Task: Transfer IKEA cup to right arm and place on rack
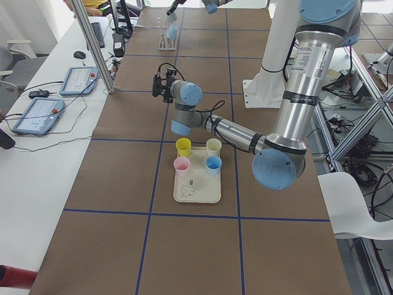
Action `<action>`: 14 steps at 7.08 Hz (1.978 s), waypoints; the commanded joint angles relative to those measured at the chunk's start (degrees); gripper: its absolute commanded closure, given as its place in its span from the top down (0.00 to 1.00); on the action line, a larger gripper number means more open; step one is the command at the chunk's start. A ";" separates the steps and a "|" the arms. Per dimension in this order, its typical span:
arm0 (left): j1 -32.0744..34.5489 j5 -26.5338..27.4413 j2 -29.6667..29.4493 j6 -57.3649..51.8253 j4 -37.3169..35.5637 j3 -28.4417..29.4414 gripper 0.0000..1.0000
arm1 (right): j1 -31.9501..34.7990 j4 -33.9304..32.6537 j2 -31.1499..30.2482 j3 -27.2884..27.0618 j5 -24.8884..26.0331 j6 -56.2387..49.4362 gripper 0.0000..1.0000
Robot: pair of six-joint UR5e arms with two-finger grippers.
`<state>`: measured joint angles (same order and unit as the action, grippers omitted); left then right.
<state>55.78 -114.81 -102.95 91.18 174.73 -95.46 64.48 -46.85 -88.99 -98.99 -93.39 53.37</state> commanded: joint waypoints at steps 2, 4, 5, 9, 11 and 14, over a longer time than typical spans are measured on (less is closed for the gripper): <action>0.03 -0.07 -0.06 -0.04 0.00 -0.17 0.99 | -0.67 0.01 0.04 0.99 -0.13 0.07 0.00; -0.06 -0.07 0.03 0.05 0.00 -0.17 0.99 | -1.55 0.01 0.04 1.34 0.05 -0.02 0.00; -0.06 -0.07 0.03 0.05 0.00 -0.08 0.99 | -1.99 0.01 0.13 1.87 0.05 -0.10 0.00; -0.06 -0.07 -0.23 -0.04 0.00 -0.08 0.99 | -2.52 6.11 0.66 6.67 0.75 0.86 1.00; 0.38 -0.07 -0.14 -0.73 -0.17 -0.08 0.99 | -2.70 10.81 1.70 7.77 0.67 2.26 1.00; 6.95 -0.24 7.19 -28.14 -9.29 -2.18 0.99 | -2.35 6.89 0.75 -0.90 -4.15 3.50 1.00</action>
<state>59.70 -115.01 -99.87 75.07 169.02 -96.56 61.97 -37.61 -87.51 -95.66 -95.09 56.47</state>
